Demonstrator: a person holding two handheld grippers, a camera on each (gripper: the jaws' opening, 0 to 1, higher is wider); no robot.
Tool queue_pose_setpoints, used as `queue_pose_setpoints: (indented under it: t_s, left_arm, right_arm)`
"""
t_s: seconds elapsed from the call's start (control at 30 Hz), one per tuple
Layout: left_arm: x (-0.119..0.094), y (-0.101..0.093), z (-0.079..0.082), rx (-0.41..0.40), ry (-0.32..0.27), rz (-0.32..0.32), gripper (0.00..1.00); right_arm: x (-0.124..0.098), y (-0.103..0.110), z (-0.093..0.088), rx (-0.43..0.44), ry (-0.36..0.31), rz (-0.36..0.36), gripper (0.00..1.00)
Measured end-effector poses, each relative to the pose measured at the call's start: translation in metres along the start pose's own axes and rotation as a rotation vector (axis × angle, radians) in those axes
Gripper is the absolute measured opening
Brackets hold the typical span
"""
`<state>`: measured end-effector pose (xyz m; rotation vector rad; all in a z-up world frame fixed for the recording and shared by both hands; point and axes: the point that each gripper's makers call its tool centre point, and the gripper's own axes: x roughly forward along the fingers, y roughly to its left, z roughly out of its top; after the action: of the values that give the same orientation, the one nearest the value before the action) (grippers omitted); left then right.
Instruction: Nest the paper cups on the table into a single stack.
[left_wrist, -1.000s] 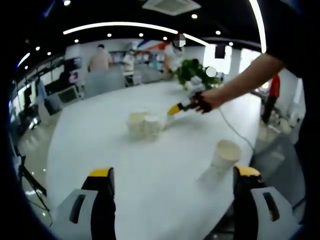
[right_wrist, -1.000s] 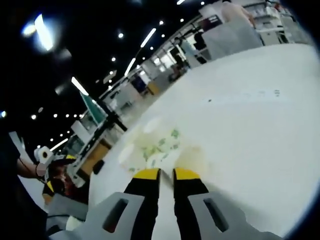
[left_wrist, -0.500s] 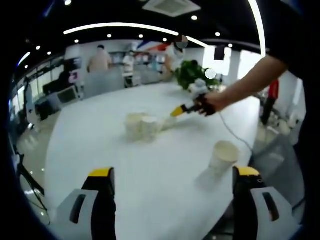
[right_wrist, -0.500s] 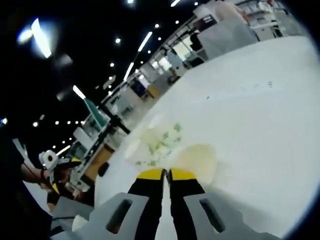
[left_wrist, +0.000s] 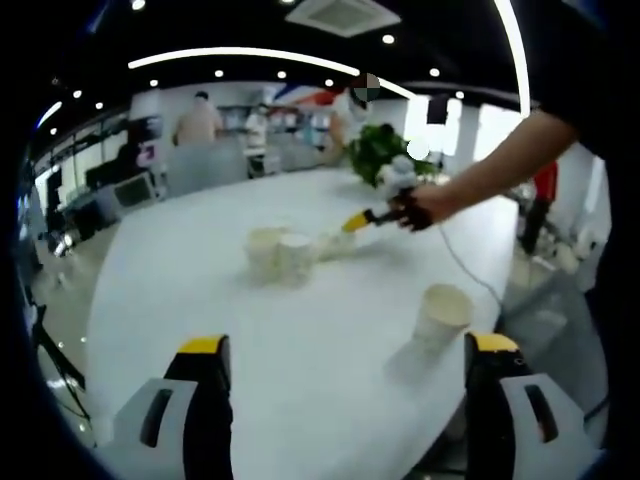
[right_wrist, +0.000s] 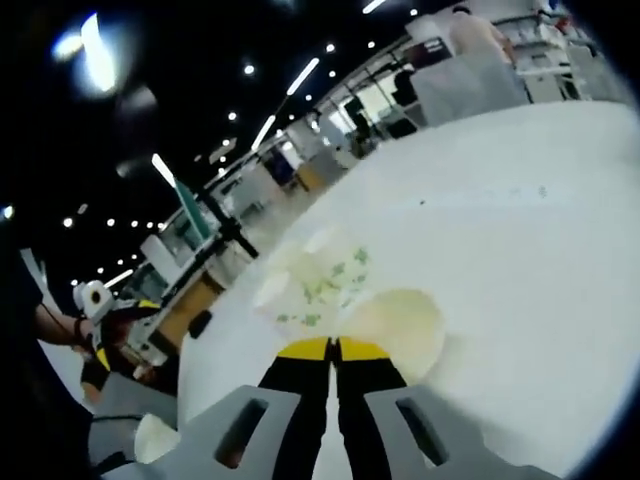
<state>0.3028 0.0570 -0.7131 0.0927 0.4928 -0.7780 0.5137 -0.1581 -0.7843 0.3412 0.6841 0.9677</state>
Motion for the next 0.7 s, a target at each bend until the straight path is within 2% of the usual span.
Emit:
queue_pose_setpoints:
  t_s: [0.13, 0.23, 0.7]
  left_arm:
    - [0.000, 0.001, 0.004, -0.001, -0.011, -0.005, 0.98]
    - [0.000, 0.003, 0.007, 0.001, -0.023, -0.004, 0.98]
    - [0.005, 0.008, 0.015, 0.002, -0.046, -0.002, 0.97]
  right_arm:
    - [-0.003, 0.001, 0.000, 0.004, -0.002, -0.008, 0.00]
    - [-0.005, 0.000, -0.004, 0.002, 0.022, -0.027, 0.00]
    - [-0.016, 0.008, 0.007, -0.017, 0.037, -0.051, 0.00]
